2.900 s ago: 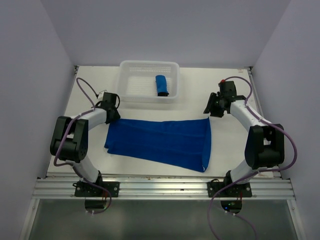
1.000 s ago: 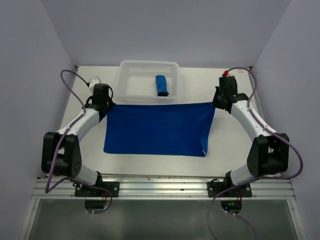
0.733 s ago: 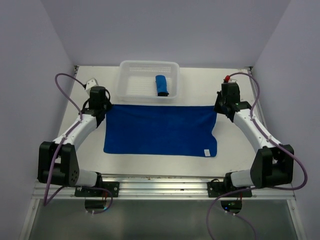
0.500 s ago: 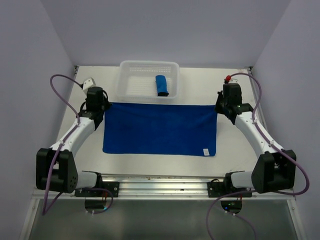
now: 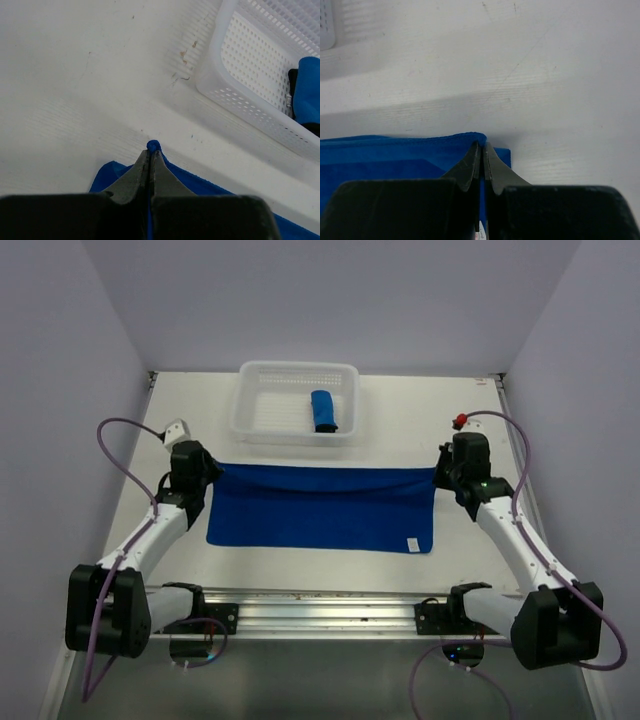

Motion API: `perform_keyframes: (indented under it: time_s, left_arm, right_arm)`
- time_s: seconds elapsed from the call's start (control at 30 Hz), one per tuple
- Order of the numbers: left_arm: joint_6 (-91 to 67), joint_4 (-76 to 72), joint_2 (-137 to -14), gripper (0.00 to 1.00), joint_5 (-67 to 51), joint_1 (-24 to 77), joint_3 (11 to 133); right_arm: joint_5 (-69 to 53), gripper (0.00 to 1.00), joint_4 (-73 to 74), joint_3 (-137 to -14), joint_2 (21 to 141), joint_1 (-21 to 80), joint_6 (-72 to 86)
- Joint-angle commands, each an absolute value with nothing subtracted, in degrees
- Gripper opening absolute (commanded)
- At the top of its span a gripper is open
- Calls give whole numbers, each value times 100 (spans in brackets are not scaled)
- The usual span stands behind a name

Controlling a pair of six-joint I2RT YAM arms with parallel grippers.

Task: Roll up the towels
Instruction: Fold the towel

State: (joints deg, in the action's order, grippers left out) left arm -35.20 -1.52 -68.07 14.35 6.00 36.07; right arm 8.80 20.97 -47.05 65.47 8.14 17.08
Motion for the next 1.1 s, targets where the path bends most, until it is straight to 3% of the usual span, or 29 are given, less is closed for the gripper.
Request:
perform_keyframes:
  time_s: [0.0,1.07]
  left_arm:
    - [-3612,-791,-6469,0,1485,554,3358]
    - [-4043,-141,-5019,0,1767,545,2066]
  right_arm:
    - [809,2,1828,-4536,6091,835,1705]
    - [765,5,3199,-3604,5124,861,2100]
